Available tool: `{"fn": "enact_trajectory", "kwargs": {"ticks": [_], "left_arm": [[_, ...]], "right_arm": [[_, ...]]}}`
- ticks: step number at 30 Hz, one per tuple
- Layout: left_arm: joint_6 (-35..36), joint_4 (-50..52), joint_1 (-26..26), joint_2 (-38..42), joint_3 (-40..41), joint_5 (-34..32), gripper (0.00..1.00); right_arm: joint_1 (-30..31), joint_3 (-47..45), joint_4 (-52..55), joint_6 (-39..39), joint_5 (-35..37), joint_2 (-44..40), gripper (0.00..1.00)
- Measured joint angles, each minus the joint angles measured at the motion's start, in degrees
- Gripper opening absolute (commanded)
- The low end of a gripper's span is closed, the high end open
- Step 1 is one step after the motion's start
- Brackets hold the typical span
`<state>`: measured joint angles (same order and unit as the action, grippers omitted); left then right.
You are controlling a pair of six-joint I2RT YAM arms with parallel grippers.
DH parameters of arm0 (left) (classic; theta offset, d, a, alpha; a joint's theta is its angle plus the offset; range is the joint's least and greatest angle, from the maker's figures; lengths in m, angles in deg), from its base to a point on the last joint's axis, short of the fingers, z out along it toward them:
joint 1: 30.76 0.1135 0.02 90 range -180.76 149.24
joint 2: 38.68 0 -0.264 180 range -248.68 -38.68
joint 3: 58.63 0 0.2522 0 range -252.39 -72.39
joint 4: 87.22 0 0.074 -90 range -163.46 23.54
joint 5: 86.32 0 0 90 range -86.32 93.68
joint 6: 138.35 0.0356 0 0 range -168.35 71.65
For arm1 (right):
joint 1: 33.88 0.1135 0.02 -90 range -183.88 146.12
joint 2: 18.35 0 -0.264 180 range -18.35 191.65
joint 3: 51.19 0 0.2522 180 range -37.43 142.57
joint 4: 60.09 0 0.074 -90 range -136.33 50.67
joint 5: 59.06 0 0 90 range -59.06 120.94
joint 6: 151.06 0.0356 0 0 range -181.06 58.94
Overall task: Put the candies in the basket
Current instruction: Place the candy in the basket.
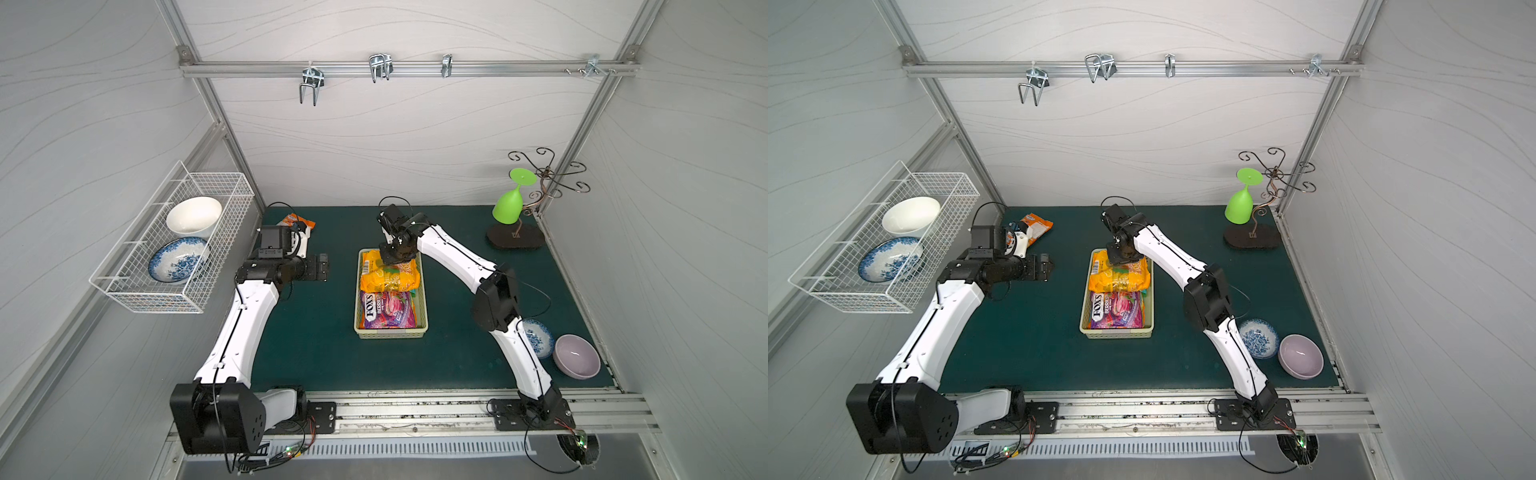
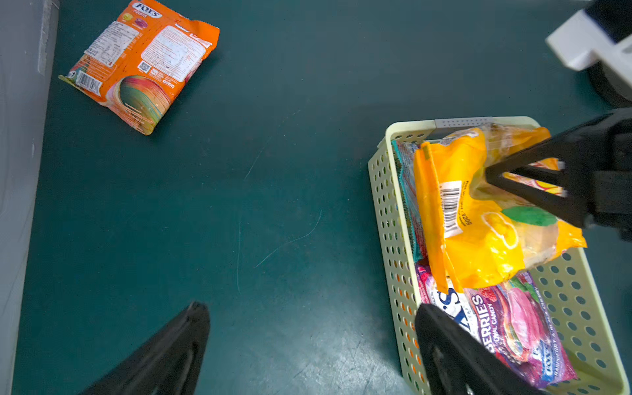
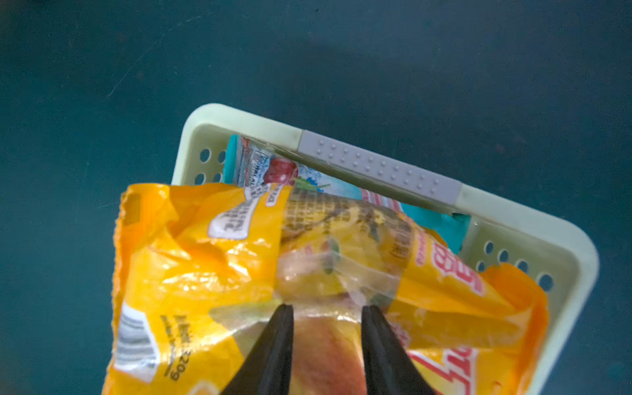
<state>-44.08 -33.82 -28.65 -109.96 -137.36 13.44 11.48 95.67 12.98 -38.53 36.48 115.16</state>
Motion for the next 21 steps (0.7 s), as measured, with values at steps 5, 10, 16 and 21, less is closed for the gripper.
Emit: {"fn": "enact_trajectory", "kwargs": {"ticks": [5, 10, 16, 21], "left_arm": [[1.8, 1.1, 0.0, -3.8, -2.8, -3.1, 0.98], [5.9, 0.6, 0.0, -7.4, -5.5, -6.2, 0.98], [12.8, 0.9, 0.0, -14.1, -10.1, -8.7, 0.97], [17.7, 0.9, 0.0, -19.8, -13.9, -9.7, 0.96]], "right_arm": [[-0.1, -5.4, 0.0, -1.6, 3.0, -9.4, 0.5], [-0.3, -10.5, -0.5, -3.4, 6.6, -19.5, 0.63], [-0.6, -20.9, -1.2, -5.6, 11.3, -29.6, 0.78], [-0.9, -30.8, -2.7, -8.1, 16.2, -36.9, 0.93]]}}
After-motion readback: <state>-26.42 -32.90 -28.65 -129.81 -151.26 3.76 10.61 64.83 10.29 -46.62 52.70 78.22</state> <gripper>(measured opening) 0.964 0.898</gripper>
